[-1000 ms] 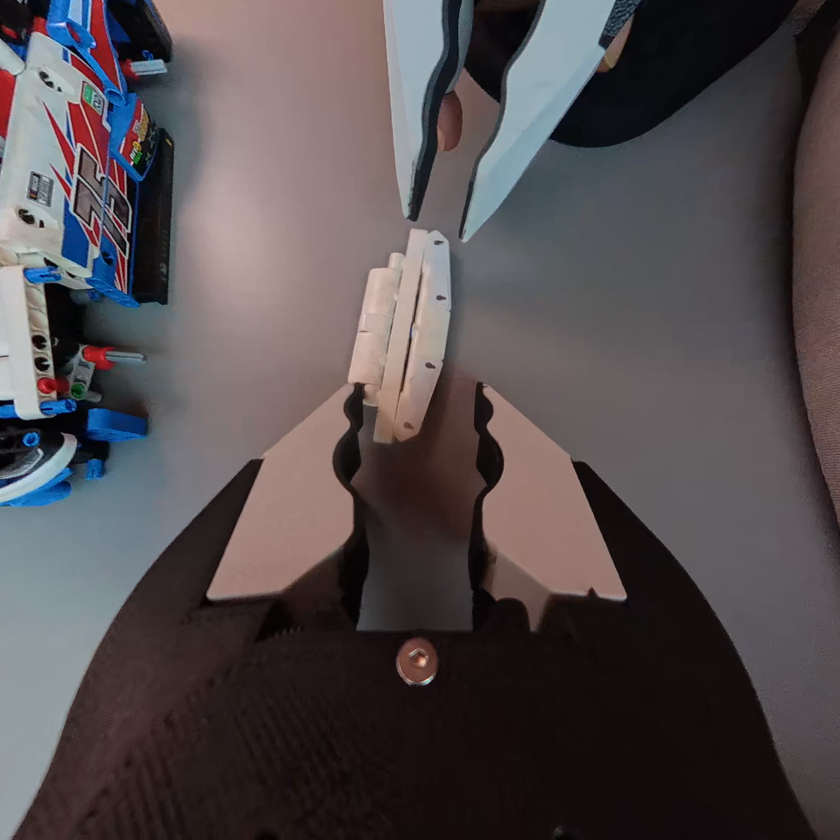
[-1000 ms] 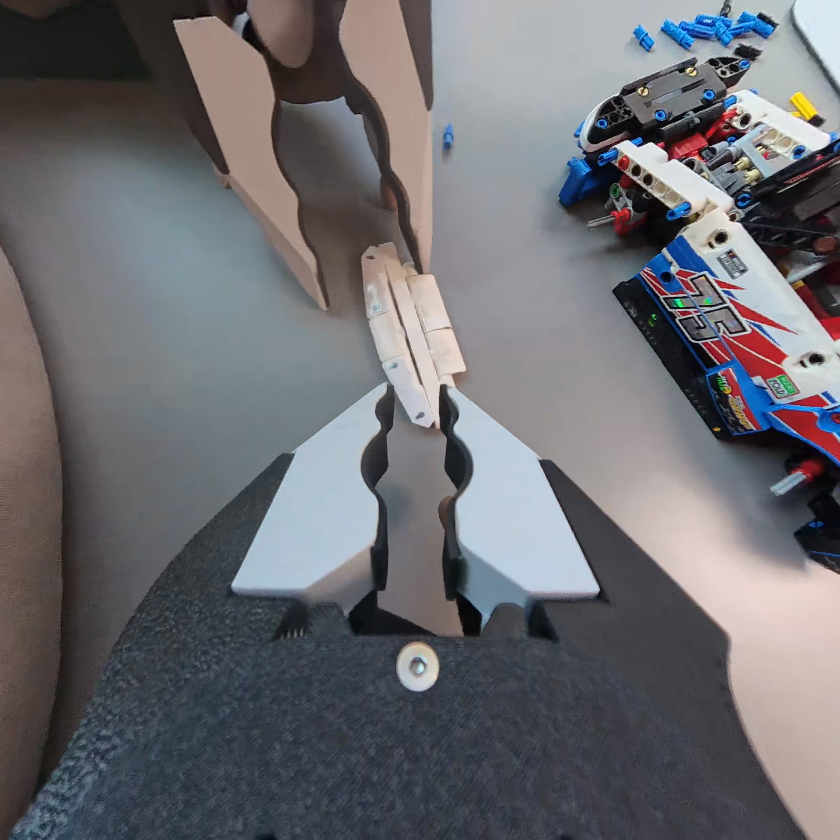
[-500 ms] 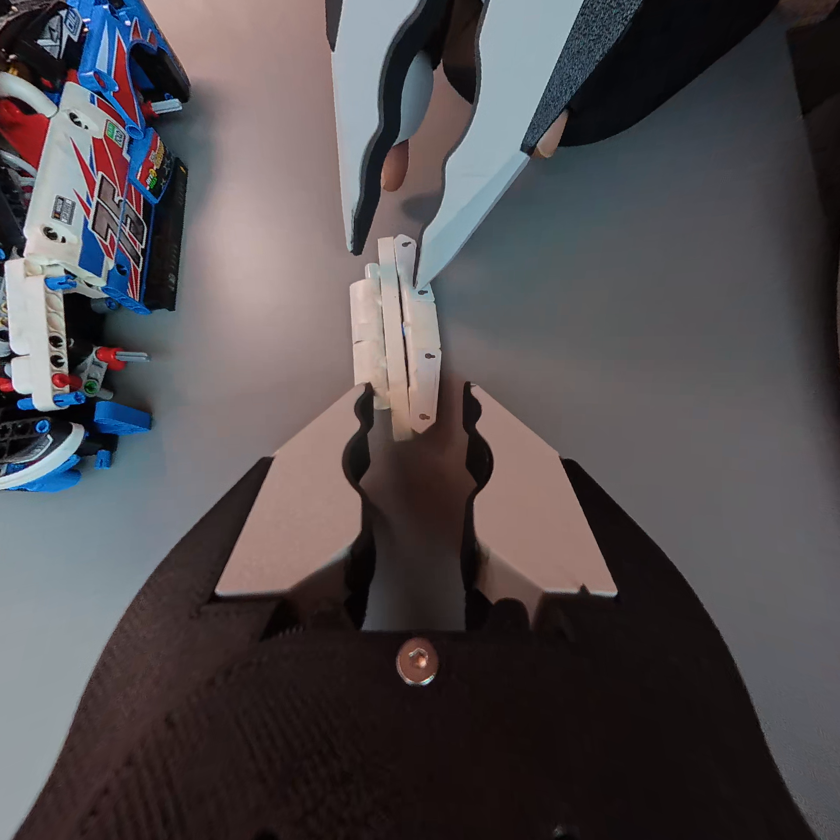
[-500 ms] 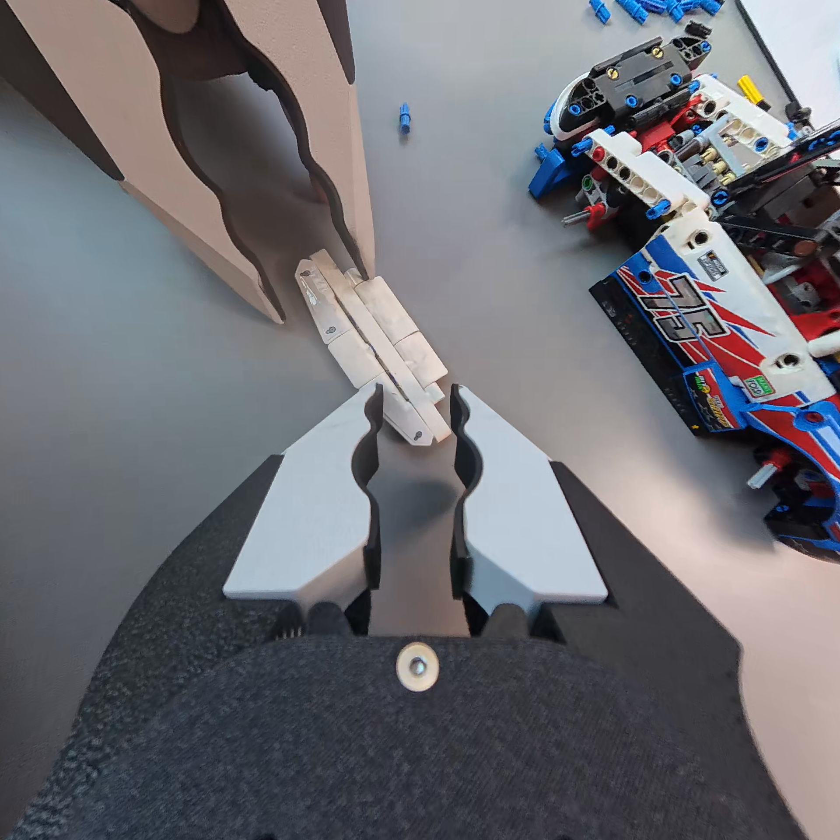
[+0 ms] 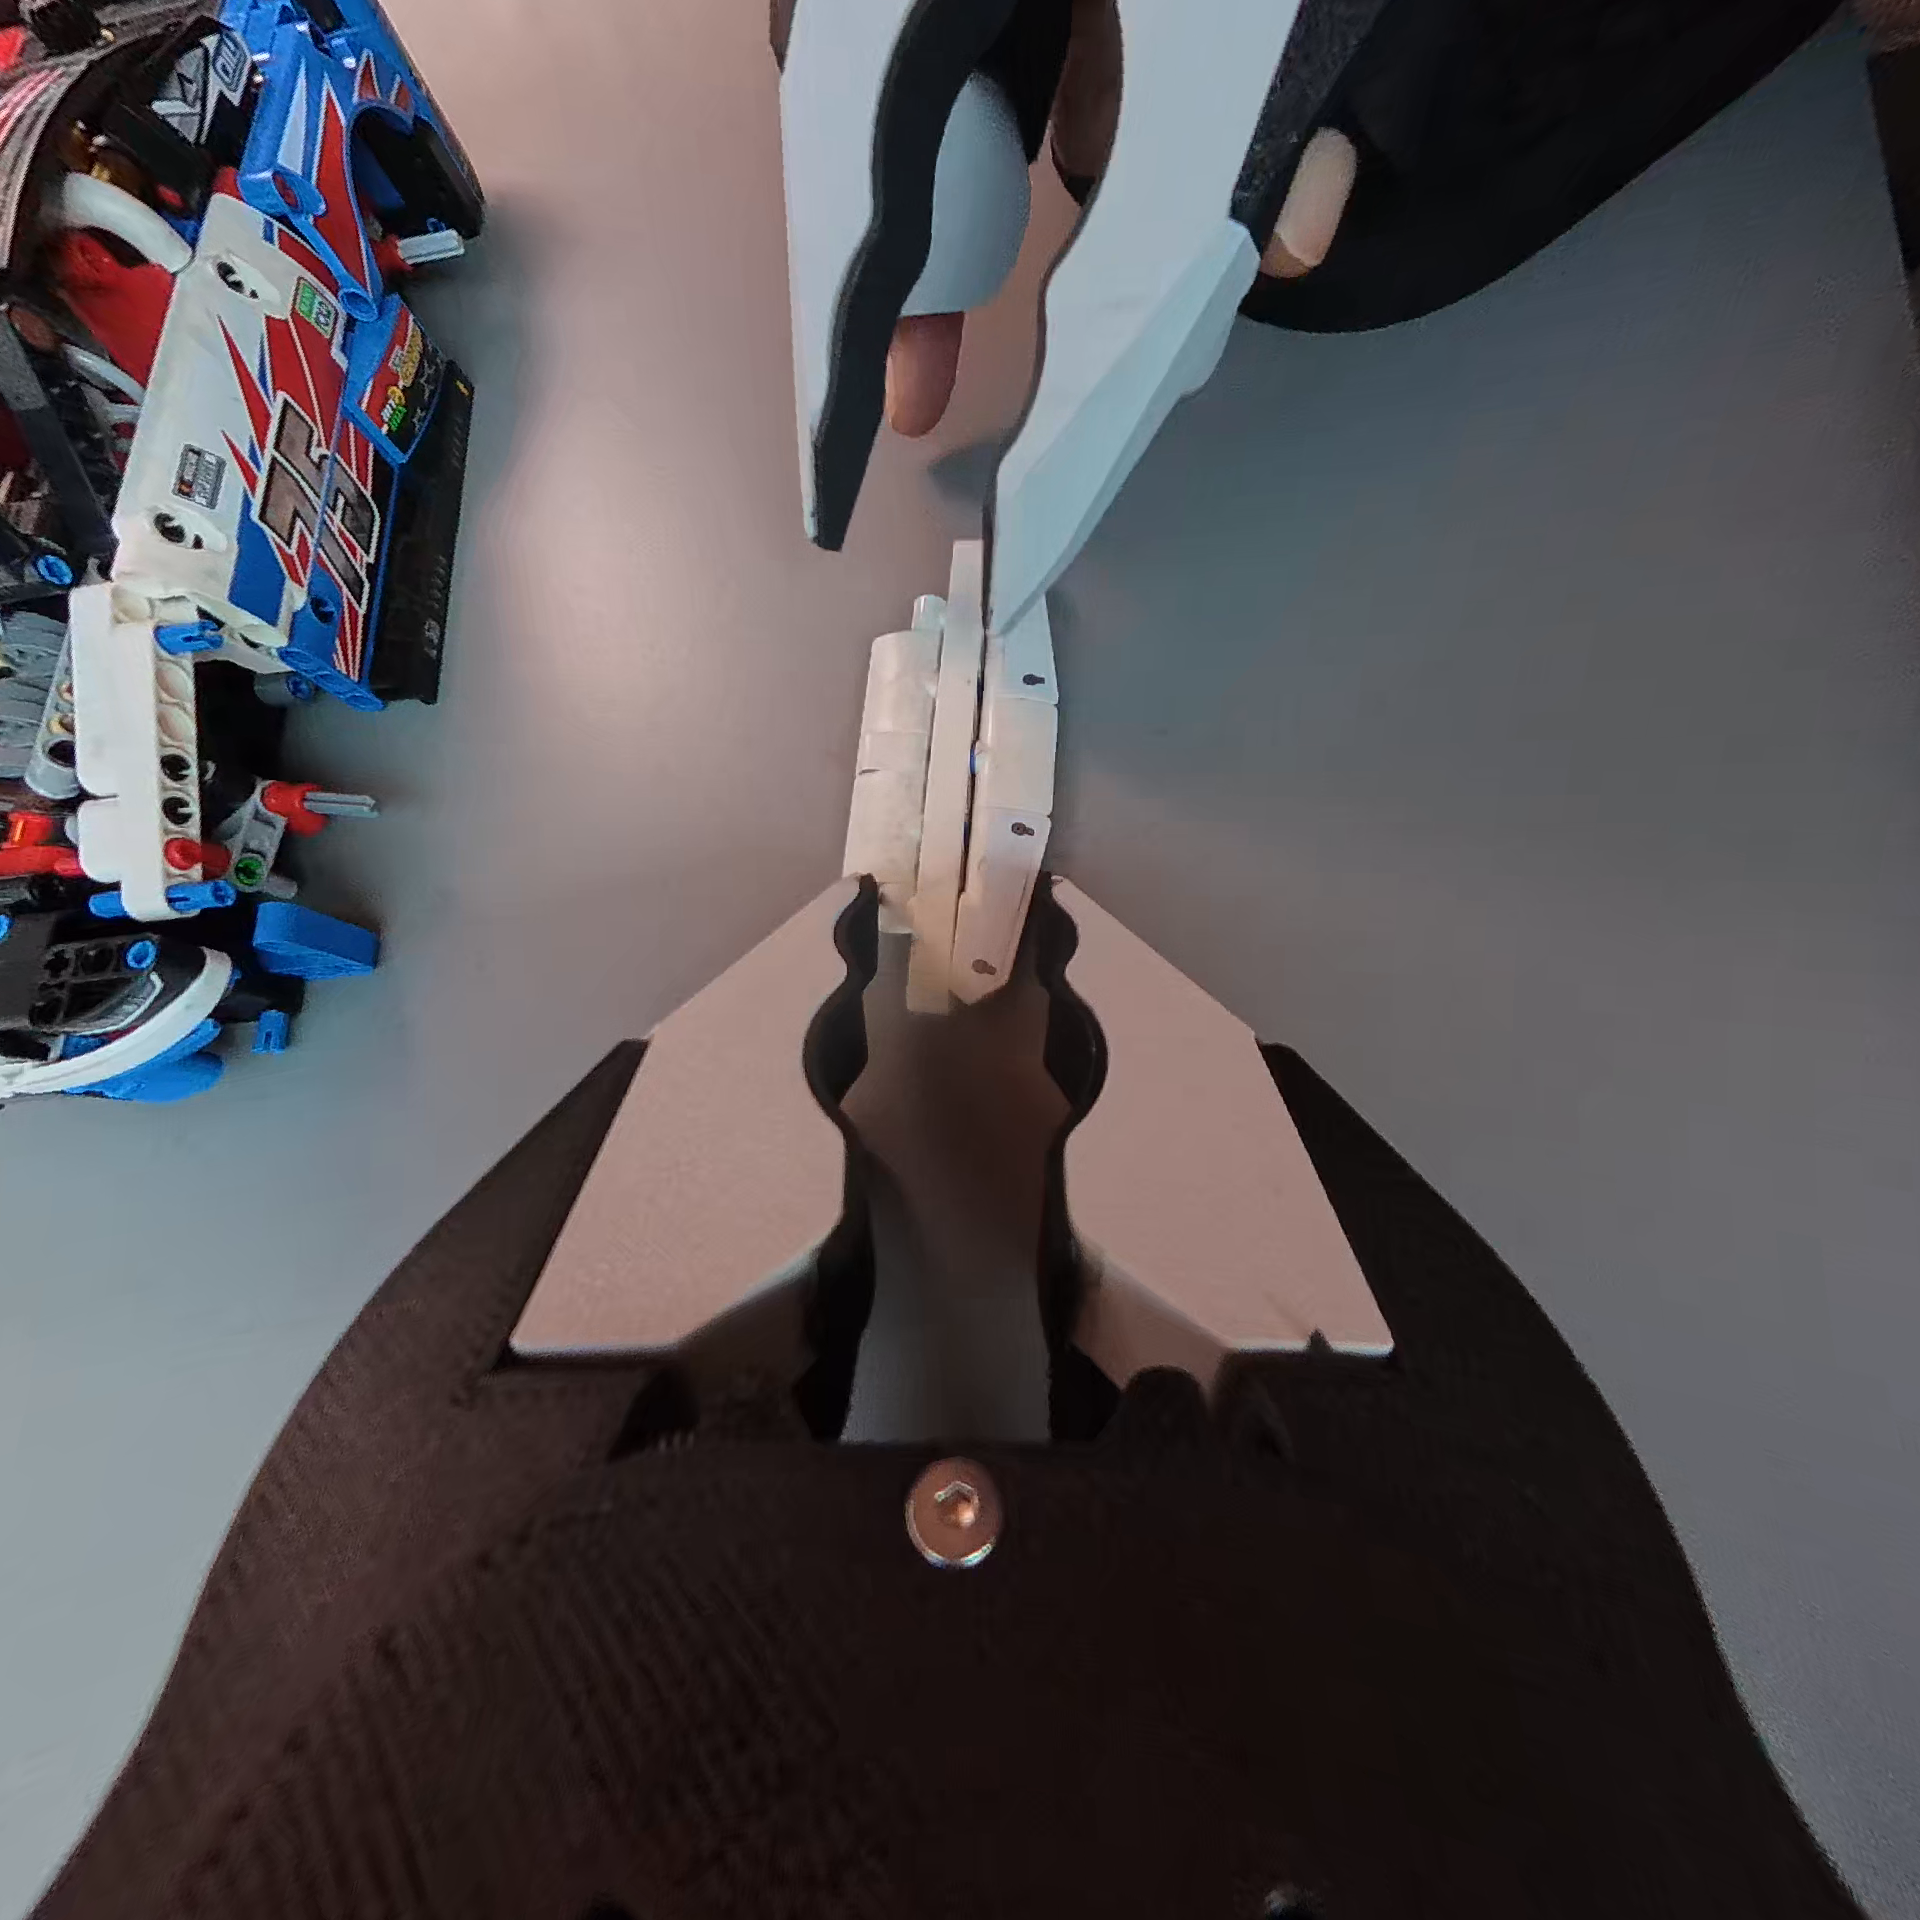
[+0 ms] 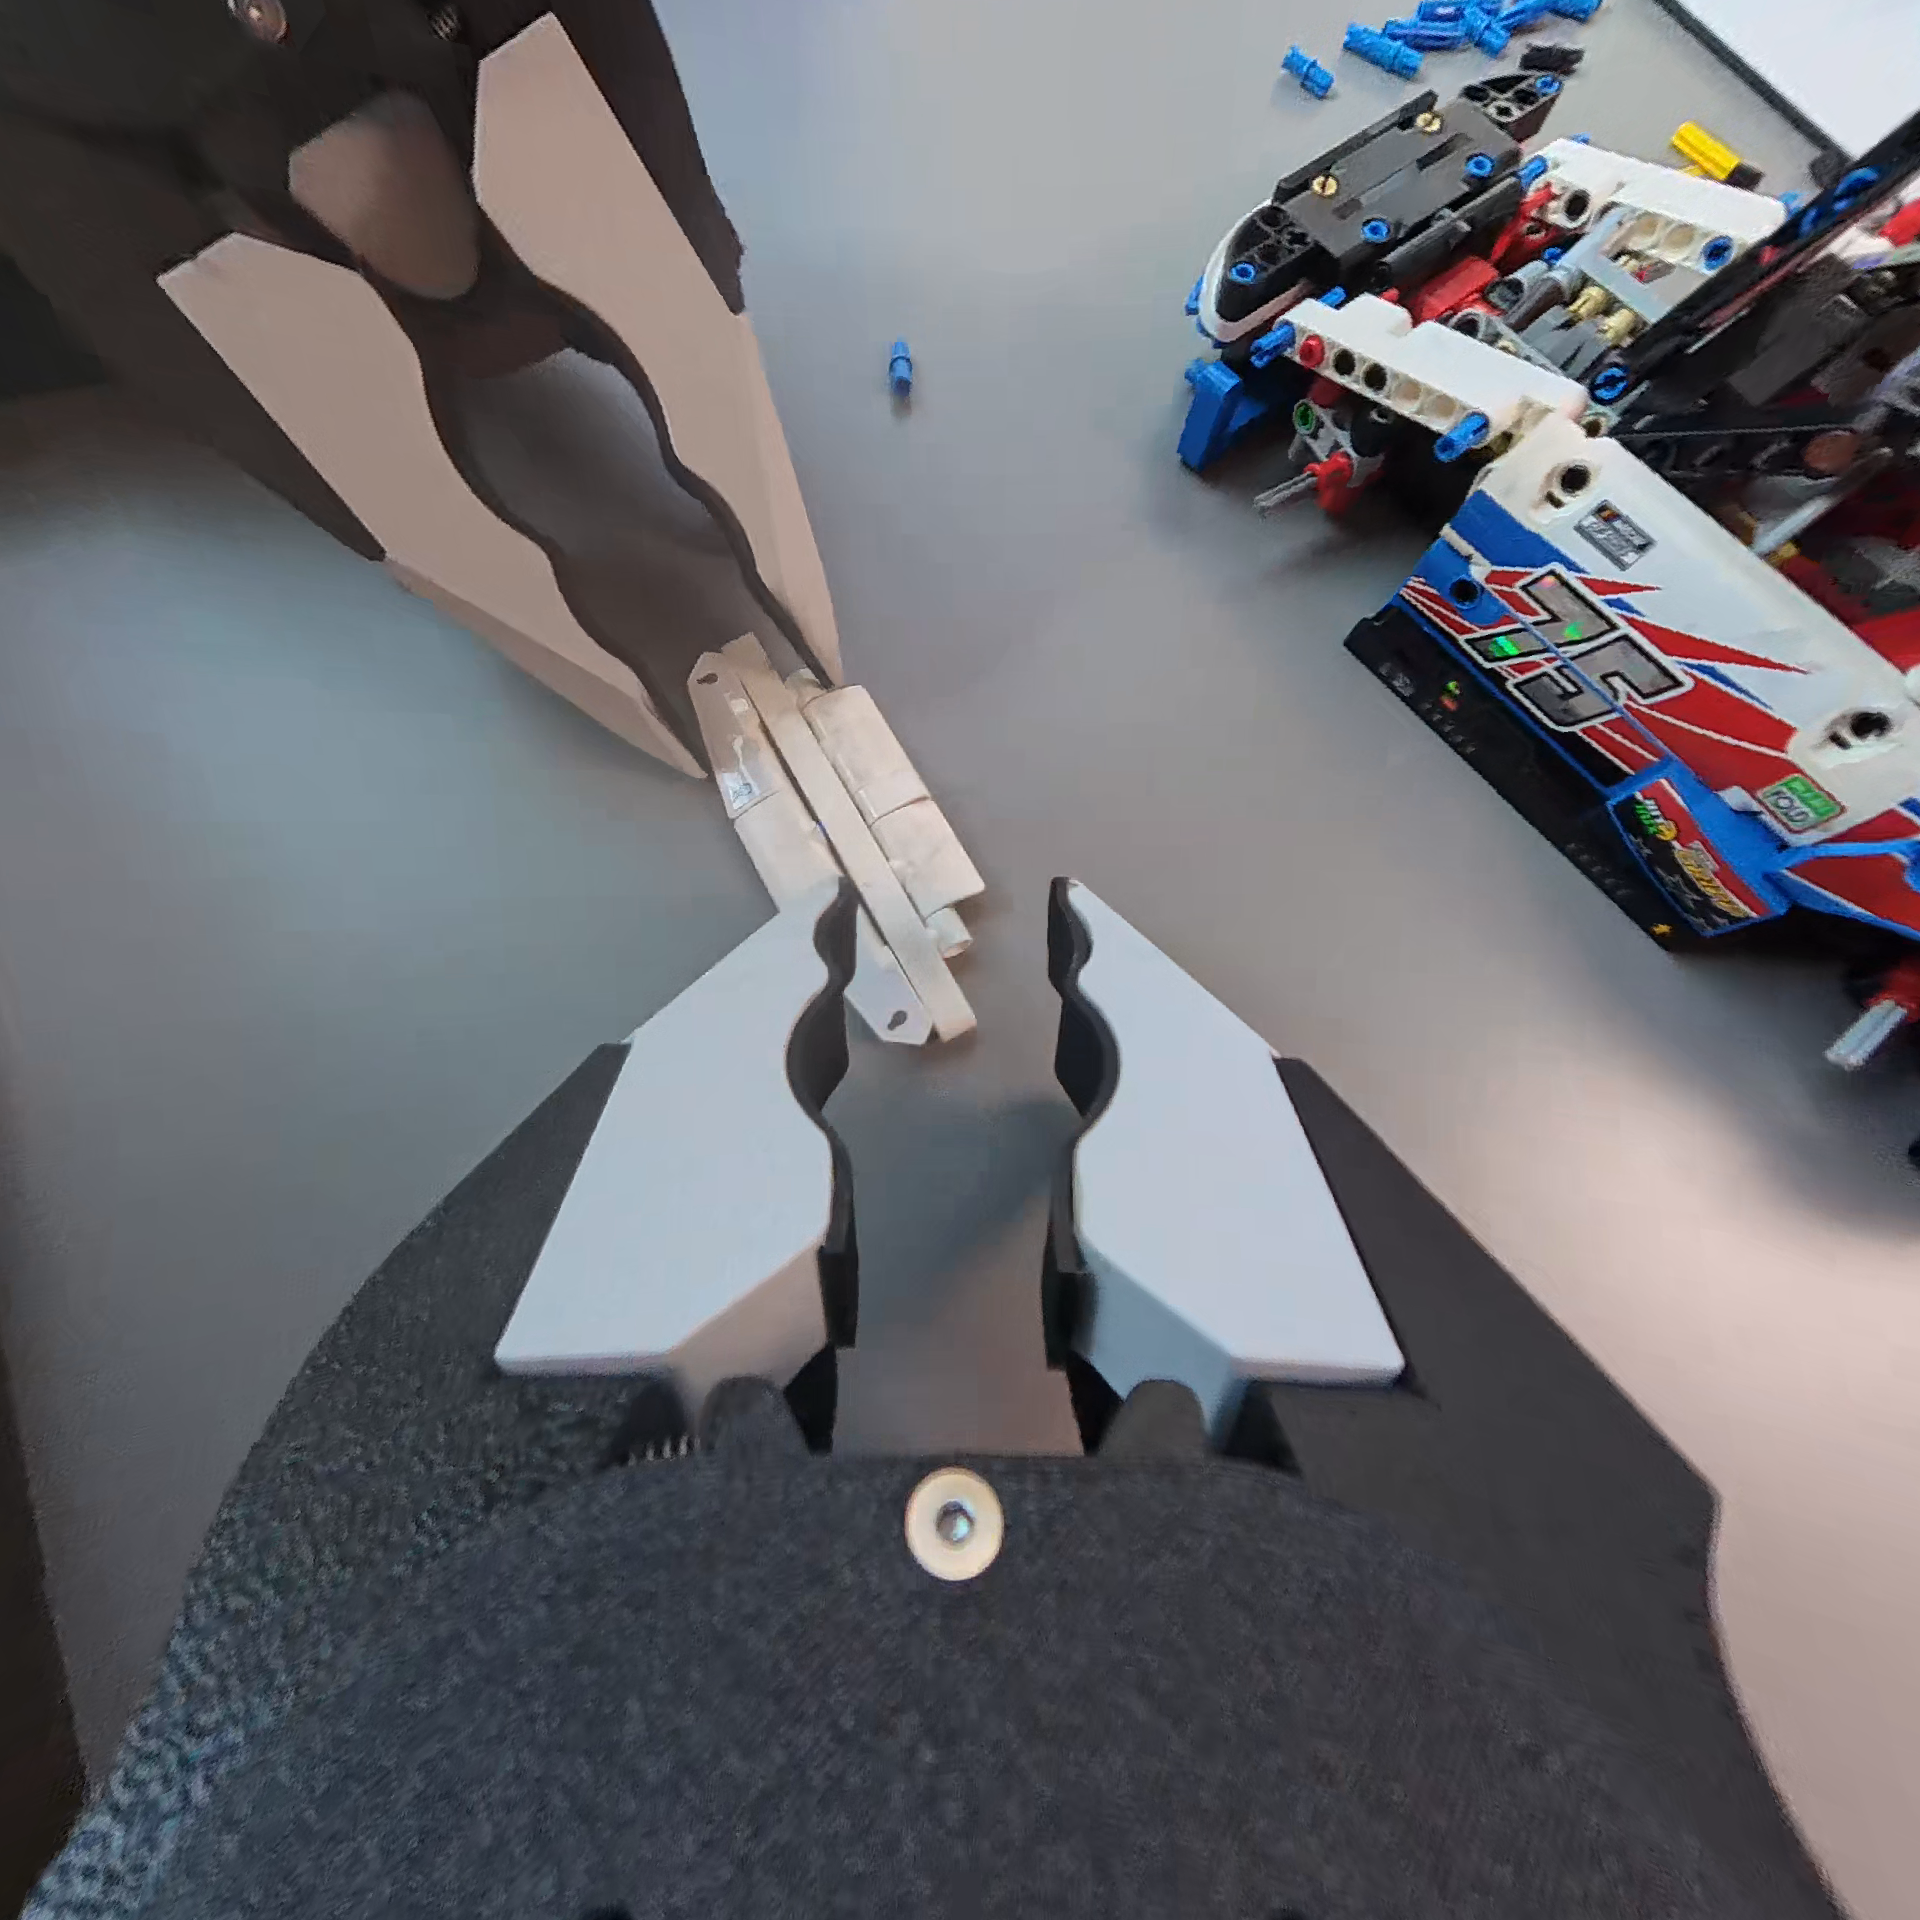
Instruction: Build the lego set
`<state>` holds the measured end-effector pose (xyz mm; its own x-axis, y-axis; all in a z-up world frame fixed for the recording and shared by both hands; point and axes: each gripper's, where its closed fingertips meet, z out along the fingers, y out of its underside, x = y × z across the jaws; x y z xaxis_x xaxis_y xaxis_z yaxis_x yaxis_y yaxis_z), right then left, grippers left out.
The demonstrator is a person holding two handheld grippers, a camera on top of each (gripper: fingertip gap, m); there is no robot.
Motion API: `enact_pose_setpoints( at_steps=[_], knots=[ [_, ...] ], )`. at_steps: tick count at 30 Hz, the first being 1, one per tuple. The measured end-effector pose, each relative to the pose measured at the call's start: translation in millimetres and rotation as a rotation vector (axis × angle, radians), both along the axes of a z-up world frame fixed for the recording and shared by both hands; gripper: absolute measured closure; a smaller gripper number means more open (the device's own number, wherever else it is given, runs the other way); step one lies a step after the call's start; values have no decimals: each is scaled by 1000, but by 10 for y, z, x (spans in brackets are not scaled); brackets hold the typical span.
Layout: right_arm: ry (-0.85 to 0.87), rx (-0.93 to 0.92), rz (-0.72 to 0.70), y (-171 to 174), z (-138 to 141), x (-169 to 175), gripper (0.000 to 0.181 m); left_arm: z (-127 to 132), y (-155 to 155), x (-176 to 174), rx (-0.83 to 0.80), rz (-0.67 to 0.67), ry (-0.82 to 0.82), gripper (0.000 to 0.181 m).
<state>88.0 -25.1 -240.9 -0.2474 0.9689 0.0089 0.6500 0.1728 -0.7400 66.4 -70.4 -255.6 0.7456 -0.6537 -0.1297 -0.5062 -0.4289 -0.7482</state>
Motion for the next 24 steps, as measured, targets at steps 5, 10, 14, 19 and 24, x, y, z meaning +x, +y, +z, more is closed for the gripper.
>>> enact_pose_setpoints(
  at_steps=[5,10,14,19,24],
  knots=[
    [-37,92,33,-46,-89,-18,140,1,-1,-4,2,2,4,153],
    [-35,83,39,-67,-94,-38,142,3,1,-32,3,9,6,153],
    [-25,98,49,-75,-89,-84,140,6,15,-54,12,17,15,152],
    [45,65,45,-57,23,-196,141,14,59,-177,26,61,34,152],
    [60,76,98,-12,76,-182,141,61,82,-245,31,88,-5,152]
  ],
)
